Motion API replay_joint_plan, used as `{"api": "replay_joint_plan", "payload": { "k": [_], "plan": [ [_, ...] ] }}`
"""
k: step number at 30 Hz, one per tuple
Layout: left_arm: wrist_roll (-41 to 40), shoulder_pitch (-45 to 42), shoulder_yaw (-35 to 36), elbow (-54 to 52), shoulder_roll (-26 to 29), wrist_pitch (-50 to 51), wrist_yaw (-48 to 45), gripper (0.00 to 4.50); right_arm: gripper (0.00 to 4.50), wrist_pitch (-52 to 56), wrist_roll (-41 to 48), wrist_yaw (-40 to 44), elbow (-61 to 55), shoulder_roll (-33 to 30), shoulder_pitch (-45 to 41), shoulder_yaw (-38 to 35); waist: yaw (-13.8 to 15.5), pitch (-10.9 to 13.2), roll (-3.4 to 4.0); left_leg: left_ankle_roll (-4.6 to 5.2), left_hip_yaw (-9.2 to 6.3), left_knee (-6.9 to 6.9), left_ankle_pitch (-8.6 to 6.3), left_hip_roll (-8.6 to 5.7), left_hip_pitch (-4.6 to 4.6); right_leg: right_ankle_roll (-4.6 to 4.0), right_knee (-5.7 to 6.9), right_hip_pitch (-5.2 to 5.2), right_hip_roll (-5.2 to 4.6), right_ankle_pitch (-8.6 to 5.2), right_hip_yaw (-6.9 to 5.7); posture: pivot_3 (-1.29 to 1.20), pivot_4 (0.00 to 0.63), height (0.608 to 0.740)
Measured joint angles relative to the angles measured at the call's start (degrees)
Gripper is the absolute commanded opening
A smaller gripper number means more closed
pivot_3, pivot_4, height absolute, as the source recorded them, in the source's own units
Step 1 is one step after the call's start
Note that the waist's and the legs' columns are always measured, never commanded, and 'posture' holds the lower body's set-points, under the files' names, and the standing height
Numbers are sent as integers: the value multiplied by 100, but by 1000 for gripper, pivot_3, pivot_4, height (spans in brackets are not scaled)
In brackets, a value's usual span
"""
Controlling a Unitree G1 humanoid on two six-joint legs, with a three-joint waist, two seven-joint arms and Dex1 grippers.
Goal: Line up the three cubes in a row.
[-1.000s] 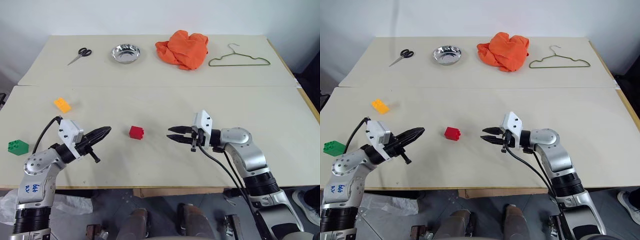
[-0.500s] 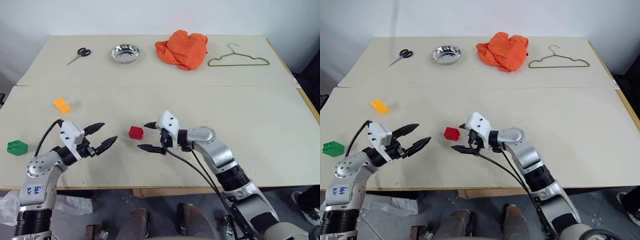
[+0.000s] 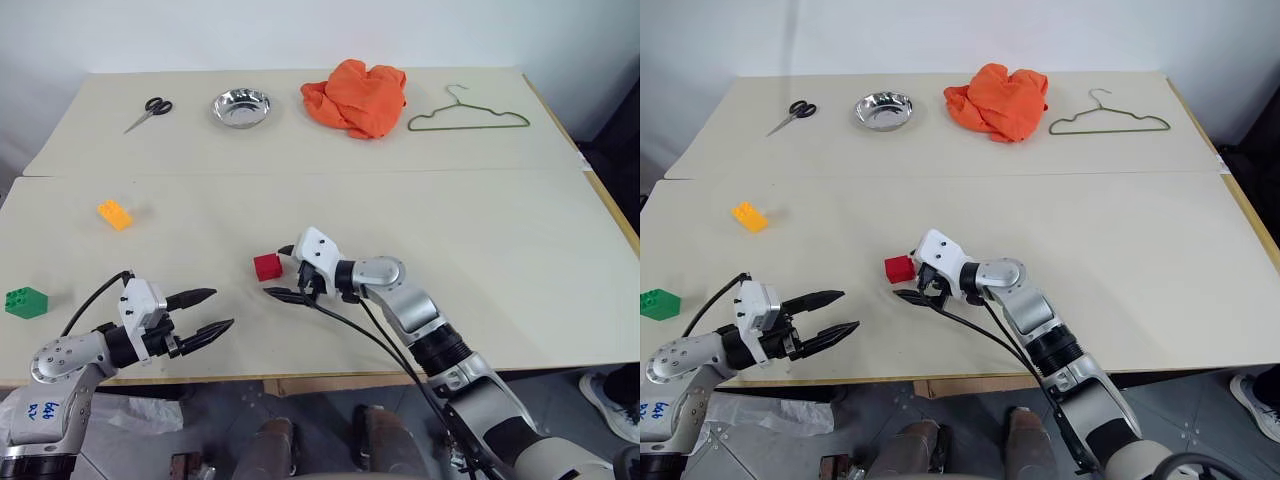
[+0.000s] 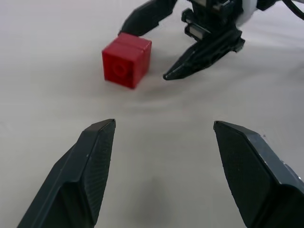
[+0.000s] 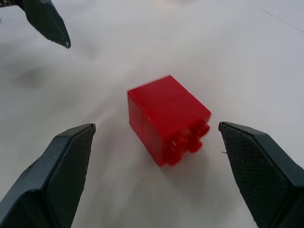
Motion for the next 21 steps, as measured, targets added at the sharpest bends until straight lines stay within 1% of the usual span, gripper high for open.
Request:
{"api": "replay_joint_plan", "payload": {
  "k": [2,6,9,11,12,16,19,21],
  "plan": [
    [0,1,49,1,-3,-7,14,3504,4370,-108,4,65,145,74,-15,7,-3,0,0,0,1,0,0,-1,0,0,0,0,0,0,1,0,150,740],
    [3,12,52,-8,-59,-22,47,3504,4370,-467,8,208,941,409,-245,1,-20,0,0,-1,1,-3,0,2,1,-1,2,-2,2,0,0,0,150,740],
    [3,21,47,-19,-59,-20,73,3544,3777,-769,-5,225,1474,497,-467,-26,-27,0,1,-1,1,-3,0,2,2,-1,3,-2,3,-1,0,0,150,740],
    [2,38,48,-33,-59,-17,88,3544,3111,-958,-7,237,1709,528,-550,-79,-31,0,1,-2,1,-3,0,2,2,-1,3,-2,2,-1,0,0,150,740],
    [2,50,48,-44,-59,-16,89,3544,2686,-1051,-8,241,1806,542,-584,-110,-31,0,1,-2,1,-3,0,1,2,-1,3,-2,2,-1,1,0,150,740],
    [2,71,48,-50,-59,-16,103,3544,1441,-1271,-13,348,1998,553,-638,-161,-32,0,1,-2,1,-2,0,1,2,-1,3,-2,2,-1,1,0,150,740],
    [2,79,47,-65,-60,-16,123,3544,1439,-1328,-15,505,1986,493,-632,-171,-31,1,1,-1,1,-3,0,1,2,-1,4,-2,2,-1,1,0,150,740],
    [4,78,36,-86,-83,-17,144,3544,1439,-1316,0,660,1764,356,-533,-188,-19,1,1,-1,0,-3,0,1,2,-1,3,-1,1,-1,1,0,150,740]
  ]
}}
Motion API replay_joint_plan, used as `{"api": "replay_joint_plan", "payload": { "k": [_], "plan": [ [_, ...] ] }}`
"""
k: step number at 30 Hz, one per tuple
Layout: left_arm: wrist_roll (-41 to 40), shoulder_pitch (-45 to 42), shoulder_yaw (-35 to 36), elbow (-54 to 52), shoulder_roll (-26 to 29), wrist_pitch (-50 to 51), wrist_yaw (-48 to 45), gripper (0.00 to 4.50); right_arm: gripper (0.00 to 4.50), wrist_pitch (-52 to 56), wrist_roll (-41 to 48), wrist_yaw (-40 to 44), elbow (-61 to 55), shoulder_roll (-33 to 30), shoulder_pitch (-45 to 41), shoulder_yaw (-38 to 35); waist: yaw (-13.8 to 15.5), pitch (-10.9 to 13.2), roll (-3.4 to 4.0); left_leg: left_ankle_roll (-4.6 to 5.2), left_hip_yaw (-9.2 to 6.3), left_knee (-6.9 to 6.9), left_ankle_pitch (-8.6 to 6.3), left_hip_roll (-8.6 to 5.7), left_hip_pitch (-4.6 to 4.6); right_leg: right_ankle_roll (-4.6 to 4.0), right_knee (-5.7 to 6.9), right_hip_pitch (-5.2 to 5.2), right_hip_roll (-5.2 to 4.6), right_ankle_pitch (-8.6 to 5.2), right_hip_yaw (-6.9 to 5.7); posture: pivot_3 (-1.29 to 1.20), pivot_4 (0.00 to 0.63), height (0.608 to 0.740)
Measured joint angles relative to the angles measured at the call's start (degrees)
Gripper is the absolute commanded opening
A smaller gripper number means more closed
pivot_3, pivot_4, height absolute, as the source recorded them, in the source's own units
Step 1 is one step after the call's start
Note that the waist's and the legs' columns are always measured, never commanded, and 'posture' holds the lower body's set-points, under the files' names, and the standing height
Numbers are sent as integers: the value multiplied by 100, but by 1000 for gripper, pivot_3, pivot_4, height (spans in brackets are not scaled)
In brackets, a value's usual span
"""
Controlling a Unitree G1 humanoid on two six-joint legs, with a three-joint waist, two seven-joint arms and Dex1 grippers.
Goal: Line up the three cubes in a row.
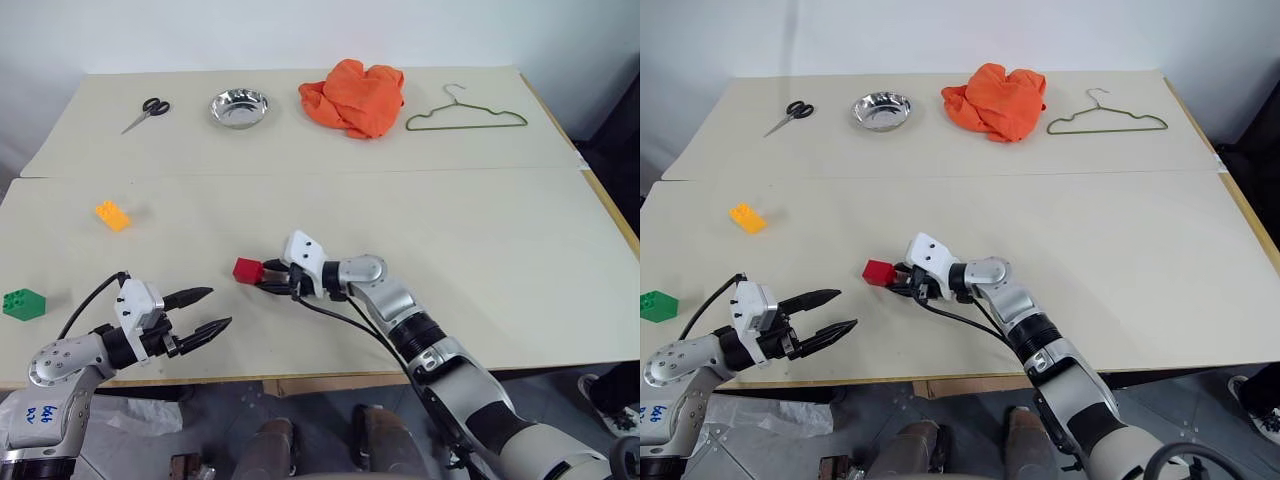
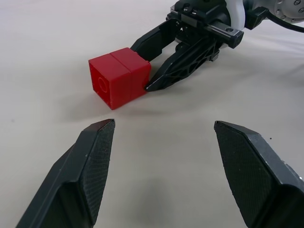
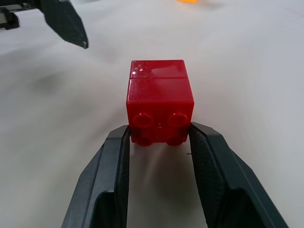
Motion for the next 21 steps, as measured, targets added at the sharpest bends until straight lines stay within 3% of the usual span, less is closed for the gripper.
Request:
{"api": "replay_joint_plan", "payload": {
  "k": [6,13,17,21],
  "plan": [
    [39,-12,-129,1,-124,-7,67,3544,1439,319,217,420,-1080,-708,447,-211,22,0,0,2,-2,2,-1,-3,-1,0,-3,4,-2,0,0,0,150,740],
    [98,-108,-278,26,-176,-20,75,3544,1439,780,910,1085,-2327,-2228,1119,-1023,55,1,0,4,-2,1,-2,-1,-2,1,-15,10,-4,0,-3,0,150,740],
    [103,-150,-380,54,-192,-21,60,3544,1439,441,1019,1829,-1885,-2954,1356,-1215,52,1,-1,5,2,2,-3,1,0,1,-22,12,-5,1,-2,0,150,740],
    [102,-252,-449,49,-200,-17,62,3544,1439,-159,980,2211,-1122,-3069,1316,-1244,16,2,-1,-1,11,1,-2,14,4,1,-22,11,1,0,-2,0,150,740]
  ]
}}
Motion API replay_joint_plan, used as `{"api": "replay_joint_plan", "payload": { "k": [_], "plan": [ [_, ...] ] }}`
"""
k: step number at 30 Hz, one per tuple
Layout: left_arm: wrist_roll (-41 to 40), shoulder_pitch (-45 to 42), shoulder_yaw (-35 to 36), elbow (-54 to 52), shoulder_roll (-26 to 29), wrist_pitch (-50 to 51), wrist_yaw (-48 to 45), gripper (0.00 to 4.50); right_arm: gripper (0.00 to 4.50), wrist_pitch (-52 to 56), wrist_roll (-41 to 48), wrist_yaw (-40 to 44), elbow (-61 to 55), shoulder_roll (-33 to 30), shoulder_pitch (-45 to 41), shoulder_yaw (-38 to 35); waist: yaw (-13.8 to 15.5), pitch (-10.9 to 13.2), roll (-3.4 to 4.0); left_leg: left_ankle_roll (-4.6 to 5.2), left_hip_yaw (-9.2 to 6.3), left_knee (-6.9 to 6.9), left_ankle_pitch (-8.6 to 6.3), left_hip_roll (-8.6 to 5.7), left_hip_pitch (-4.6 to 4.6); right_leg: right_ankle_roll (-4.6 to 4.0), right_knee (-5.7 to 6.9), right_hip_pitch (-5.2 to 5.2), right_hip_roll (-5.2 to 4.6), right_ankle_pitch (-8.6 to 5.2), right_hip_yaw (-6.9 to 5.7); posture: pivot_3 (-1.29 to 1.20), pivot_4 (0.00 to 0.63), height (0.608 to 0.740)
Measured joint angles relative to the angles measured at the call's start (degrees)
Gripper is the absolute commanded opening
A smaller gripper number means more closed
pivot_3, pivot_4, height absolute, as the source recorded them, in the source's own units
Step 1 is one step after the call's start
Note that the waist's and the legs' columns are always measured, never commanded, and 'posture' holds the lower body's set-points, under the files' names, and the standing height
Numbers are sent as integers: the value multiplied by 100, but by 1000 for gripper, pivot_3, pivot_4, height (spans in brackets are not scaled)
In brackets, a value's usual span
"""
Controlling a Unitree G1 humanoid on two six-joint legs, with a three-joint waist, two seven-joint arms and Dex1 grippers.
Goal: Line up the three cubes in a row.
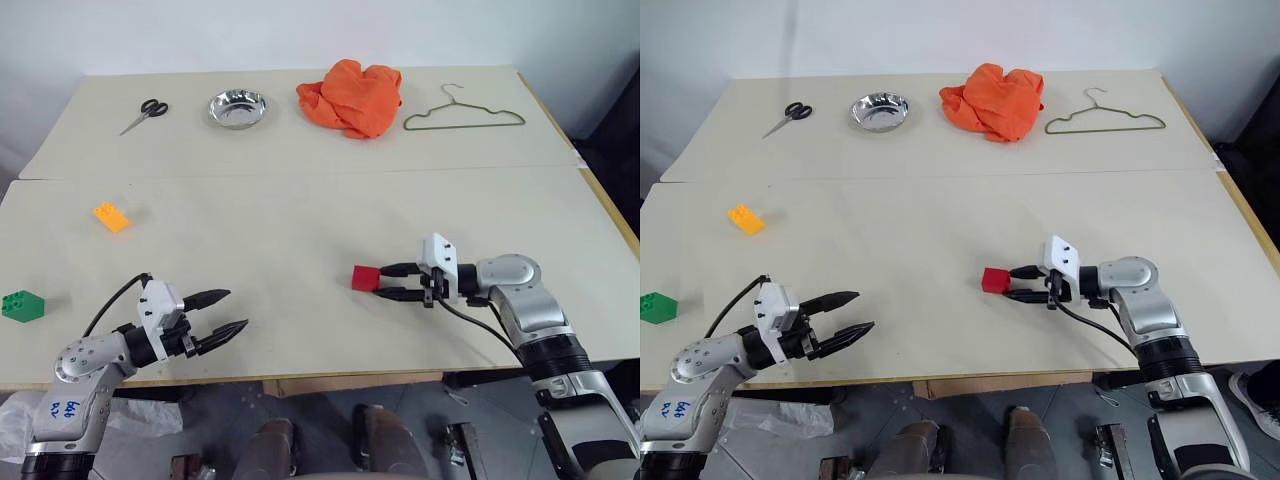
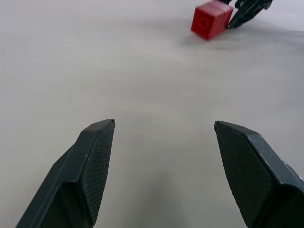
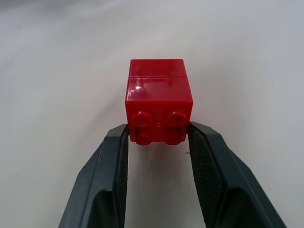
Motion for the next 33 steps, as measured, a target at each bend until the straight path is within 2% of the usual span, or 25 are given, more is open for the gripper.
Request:
{"api": "replay_joint_plan", "payload": {
  "k": [1,4,10,14,15,18,21,27,33],
  "plan": [
    [0,-5,-3,-2,0,3,-1,3544,1439,-222,-23,101,197,-5,-72,5,2,0,0,0,1,1,0,0,2,0,0,1,0,0,1,0,150,740],
    [-2,-6,-7,-13,4,31,-5,3544,2551,-464,-113,314,772,-67,-312,35,25,0,0,1,-3,10,0,-1,3,2,-21,12,-2,1,-2,0,150,740],
    [-9,17,0,-47,16,100,-8,3544,4444,-677,-178,397,1211,-156,-568,-60,98,1,1,2,-8,13,-1,-3,0,5,-30,16,-4,3,-4,0,150,740],
    [-9,18,1,-59,18,142,-23,3544,4444,-377,12,513,846,-452,-555,-276,150,9,14,2,-7,12,-1,-2,-5,6,-33,11,-4,3,-4,0,150,740],
    [-11,18,1,-60,18,144,-42,3544,4009,-190,129,559,613,-539,-538,-366,154,9,15,2,-7,11,-1,-2,-6,6,-34,11,-4,3,-5,0,150,740],
    [-12,17,4,-57,25,148,-83,3544,3094,523,536,644,-314,-829,-378,-564,162,9,15,1,-9,11,-2,0,-6,6,-37,13,-4,3,-7,0,150,740],
    [-11,-13,0,-36,28,148,-110,3544,2103,1108,702,460,-1060,-863,-204,-583,164,9,15,-1,-10,11,-3,1,-5,6,-37,14,-4,3,-7,0,150,740],
    [-7,-234,-56,21,28,149,-124,3544,41,2062,413,-783,-2257,-490,167,-325,162,9,15,-3,-9,9,-4,1,-6,5,-34,9,-3,3,-6,0,150,740],
    [-5,-307,-66,120,71,159,-198,3544,41,2537,146,-1516,-2855,-307,544,-61,181,9,15,1,-9,13,-5,-7,-10,8,-35,9,-5,4,-4,0,150,740]
  ]
}}
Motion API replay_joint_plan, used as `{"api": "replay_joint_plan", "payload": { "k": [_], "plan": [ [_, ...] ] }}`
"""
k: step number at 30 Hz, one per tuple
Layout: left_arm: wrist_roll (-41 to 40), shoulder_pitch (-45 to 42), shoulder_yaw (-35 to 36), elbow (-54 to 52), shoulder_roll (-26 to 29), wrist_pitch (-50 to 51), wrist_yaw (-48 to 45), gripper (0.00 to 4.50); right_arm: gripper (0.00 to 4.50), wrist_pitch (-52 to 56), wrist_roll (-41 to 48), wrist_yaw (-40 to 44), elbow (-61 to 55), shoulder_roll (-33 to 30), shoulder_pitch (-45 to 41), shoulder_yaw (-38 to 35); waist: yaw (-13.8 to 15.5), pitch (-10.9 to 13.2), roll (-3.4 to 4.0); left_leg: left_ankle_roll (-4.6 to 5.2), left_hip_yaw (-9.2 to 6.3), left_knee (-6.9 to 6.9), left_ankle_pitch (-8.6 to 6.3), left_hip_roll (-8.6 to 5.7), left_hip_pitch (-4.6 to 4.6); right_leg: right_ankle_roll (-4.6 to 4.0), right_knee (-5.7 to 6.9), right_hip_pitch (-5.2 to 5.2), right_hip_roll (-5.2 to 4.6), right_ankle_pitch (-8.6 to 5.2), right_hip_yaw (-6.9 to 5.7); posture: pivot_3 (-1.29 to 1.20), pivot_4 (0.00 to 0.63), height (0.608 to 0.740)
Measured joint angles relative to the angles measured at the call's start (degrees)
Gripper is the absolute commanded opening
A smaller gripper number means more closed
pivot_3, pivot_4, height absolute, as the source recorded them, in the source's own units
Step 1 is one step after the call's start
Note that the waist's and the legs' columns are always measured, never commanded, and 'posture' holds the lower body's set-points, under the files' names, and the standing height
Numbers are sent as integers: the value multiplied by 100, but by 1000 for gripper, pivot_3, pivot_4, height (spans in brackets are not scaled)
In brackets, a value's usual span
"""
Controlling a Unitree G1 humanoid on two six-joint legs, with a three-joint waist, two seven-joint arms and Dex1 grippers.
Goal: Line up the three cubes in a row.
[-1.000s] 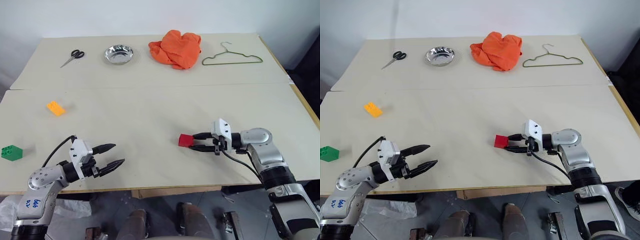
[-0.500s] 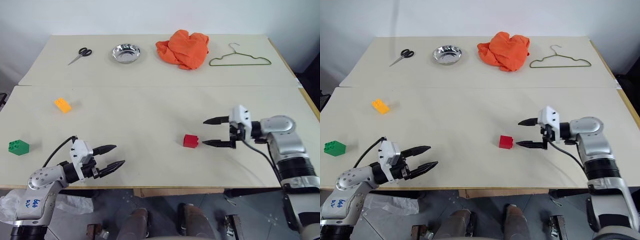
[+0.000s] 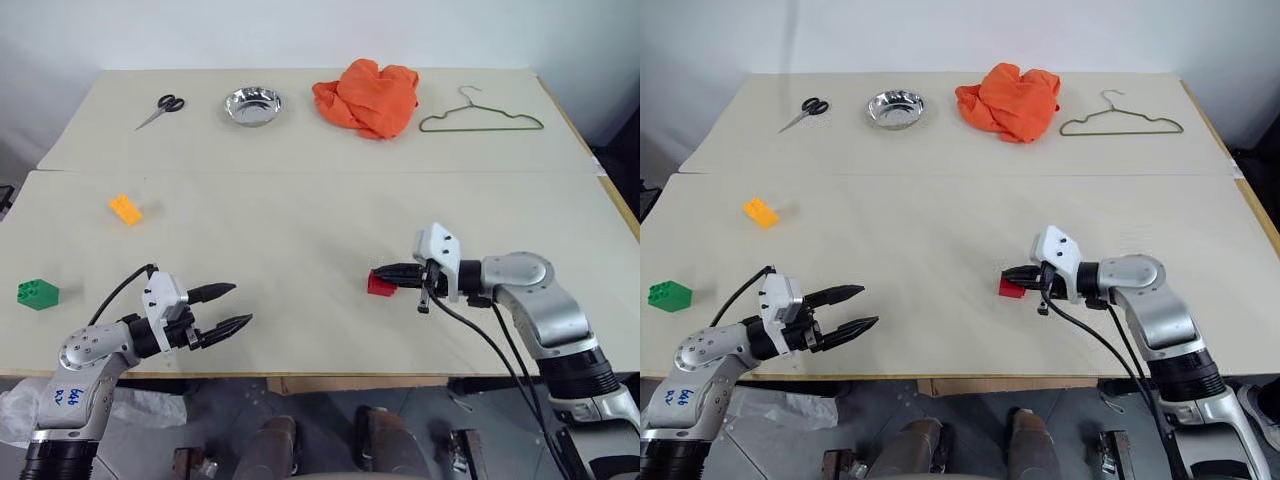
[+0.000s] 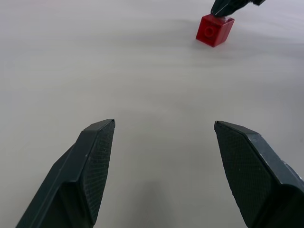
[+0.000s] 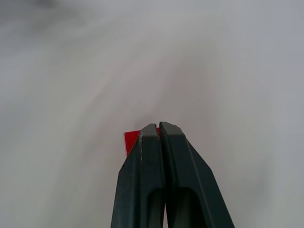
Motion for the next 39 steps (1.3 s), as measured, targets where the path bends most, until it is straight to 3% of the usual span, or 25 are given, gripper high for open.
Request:
{"api": "replay_joint_plan", "payload": {
  "k": [12,26,31,37,39],
  "plan": [
    [13,-252,-50,143,6,6,-114,3544,41,401,-327,-495,-548,59,-64,444,-17,-1,-1,0,0,-1,0,2,3,0,2,0,2,0,0,0,150,740],
    [15,-211,-98,130,0,18,-97,3544,41,658,-619,-973,-453,1346,-673,1477,-33,-1,-1,0,0,-1,0,2,3,-1,28,-6,6,0,1,0,150,740],
    [14,-216,-112,129,-4,21,-96,3544,41,896,-554,-1018,-943,1692,-726,1785,-28,-1,-1,0,-1,-3,0,0,1,-3,38,-10,6,-2,1,0,150,740],
    [14,-199,-142,126,-19,23,-83,3544,41,884,-237,-877,-1054,1326,-596,1262,-25,-1,-2,8,-2,-2,-1,-12,2,-3,40,-9,1,-1,4,0,150,740],
    [14,-195,-154,120,-28,24,-65,3544,396,871,6,-817,-1137,1226,-527,891,-26,-1,-2,7,-2,-5,-1,-8,2,-3,38,-10,2,-1,4,0,150,740]
  ]
}}
